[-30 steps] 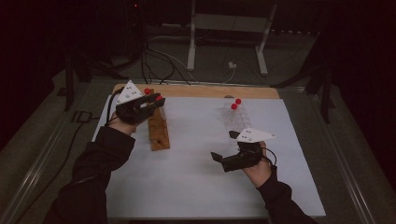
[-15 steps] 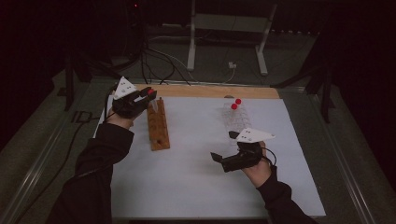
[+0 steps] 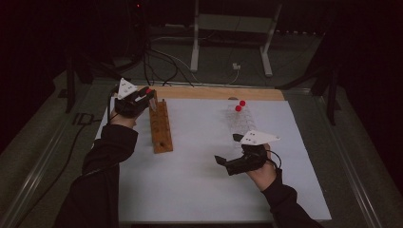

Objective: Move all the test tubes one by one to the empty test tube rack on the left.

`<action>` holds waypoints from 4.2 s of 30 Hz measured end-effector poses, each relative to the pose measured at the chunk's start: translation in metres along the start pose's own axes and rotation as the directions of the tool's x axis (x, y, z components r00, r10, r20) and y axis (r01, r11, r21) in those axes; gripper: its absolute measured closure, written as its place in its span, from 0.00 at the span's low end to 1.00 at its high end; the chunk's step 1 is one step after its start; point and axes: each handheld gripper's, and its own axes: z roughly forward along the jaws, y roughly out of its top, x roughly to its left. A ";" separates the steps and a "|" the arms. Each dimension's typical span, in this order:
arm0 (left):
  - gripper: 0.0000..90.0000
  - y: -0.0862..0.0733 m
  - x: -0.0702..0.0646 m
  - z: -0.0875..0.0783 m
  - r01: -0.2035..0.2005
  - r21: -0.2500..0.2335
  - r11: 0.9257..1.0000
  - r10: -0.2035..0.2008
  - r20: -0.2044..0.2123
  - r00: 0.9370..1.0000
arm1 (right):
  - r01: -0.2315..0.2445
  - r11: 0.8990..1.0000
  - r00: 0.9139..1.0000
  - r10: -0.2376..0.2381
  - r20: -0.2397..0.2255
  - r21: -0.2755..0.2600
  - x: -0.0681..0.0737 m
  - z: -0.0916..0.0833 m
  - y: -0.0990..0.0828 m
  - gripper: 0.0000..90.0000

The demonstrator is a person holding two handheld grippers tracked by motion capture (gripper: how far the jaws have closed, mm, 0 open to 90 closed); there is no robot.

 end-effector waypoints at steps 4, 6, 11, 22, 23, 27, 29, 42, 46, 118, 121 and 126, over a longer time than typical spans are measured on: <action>0.80 -0.008 0.001 0.005 0.008 0.021 1.000 -0.008 -0.004 1.000 | 0.000 1.000 1.000 0.000 -0.002 0.000 0.000 0.000 0.000 0.00; 0.80 -0.011 0.001 0.007 0.012 0.030 0.999 -0.012 -0.003 1.000 | -0.002 1.000 1.000 0.002 -0.003 -0.002 0.000 -0.001 0.001 0.00; 0.80 -0.021 0.000 0.013 0.013 0.057 0.998 -0.013 -0.002 1.000 | -0.005 1.000 1.000 0.005 -0.005 0.000 -0.001 -0.001 0.000 0.00; 0.80 -0.033 -0.001 0.019 0.006 0.098 0.995 -0.006 -0.008 1.000 | -0.011 1.000 1.000 0.011 -0.007 0.002 -0.002 0.000 0.000 0.00; 0.80 -0.033 -0.002 0.020 0.004 0.102 0.995 -0.004 -0.007 1.000 | -0.011 1.000 1.000 0.011 -0.007 0.001 -0.002 0.000 0.000 0.00; 0.80 -0.036 -0.003 0.023 -0.016 0.133 0.991 0.017 -0.011 1.000 | -0.011 1.000 1.000 0.011 -0.007 0.000 -0.002 0.000 0.000 0.00; 0.79 -0.037 -0.004 0.023 -0.017 0.138 0.990 0.019 -0.012 1.000 | -0.011 1.000 1.000 0.011 -0.007 0.000 -0.002 -0.001 0.000 0.00; 0.78 -0.040 -0.006 0.025 -0.042 0.159 0.986 0.046 -0.019 0.999 | -0.013 1.000 1.000 0.013 -0.006 -0.006 -0.003 -0.002 0.001 0.00; 0.59 -0.038 -0.009 0.023 -0.062 0.162 0.985 0.065 -0.015 0.998 | -0.014 1.000 1.000 0.014 -0.007 -0.010 -0.003 -0.003 0.001 0.00; 0.03 -0.063 -0.079 -0.096 -0.065 0.085 0.994 0.026 0.405 0.914 | -0.159 0.974 0.948 0.104 0.301 0.163 -0.145 0.075 -0.001 0.80; 0.03 -0.063 -0.078 -0.096 -0.063 0.088 0.994 0.022 0.405 0.914 | -0.159 0.973 0.947 0.102 0.306 0.165 -0.145 0.076 -0.001 0.83; 0.03 -0.064 -0.078 -0.095 -0.060 0.091 0.994 0.019 0.403 0.915 | -0.161 0.974 0.945 0.107 0.308 0.157 -0.143 0.073 0.001 0.83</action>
